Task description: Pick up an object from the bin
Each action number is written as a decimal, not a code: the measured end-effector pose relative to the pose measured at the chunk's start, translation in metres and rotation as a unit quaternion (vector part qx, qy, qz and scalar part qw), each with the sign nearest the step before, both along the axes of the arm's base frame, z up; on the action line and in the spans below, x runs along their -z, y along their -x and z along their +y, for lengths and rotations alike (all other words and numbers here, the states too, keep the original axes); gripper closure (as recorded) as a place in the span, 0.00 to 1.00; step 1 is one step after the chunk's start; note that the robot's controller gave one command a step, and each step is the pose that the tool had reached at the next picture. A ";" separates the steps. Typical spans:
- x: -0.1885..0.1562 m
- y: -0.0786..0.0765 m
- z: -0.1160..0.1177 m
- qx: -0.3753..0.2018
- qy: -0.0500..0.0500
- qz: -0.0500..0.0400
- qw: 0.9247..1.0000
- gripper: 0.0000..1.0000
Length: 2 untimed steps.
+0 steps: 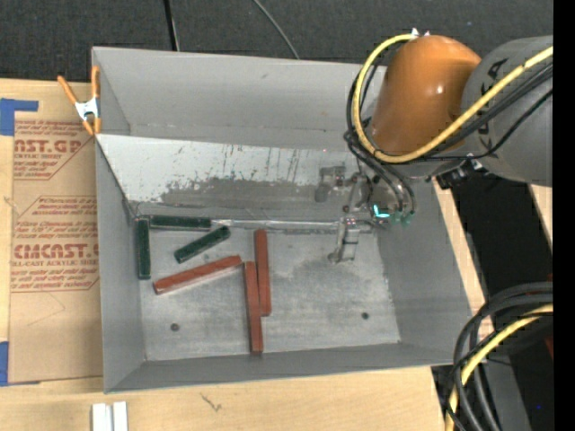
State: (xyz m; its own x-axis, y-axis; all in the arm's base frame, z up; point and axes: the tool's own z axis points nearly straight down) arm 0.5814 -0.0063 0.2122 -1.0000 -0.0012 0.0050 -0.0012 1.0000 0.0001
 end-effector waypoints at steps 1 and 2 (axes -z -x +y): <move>-0.004 -0.002 0.000 0.000 0.000 -0.004 1.000 0.00; 0.108 0.010 0.071 -0.086 -0.001 -0.003 0.996 1.00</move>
Offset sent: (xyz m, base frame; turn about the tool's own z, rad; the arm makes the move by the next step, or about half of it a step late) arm -0.0103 0.0702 -0.1078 -0.1723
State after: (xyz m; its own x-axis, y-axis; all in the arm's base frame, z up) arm 0.5711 0.0651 0.1039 -0.9849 -0.1729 -0.0011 -0.1729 0.9849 0.0012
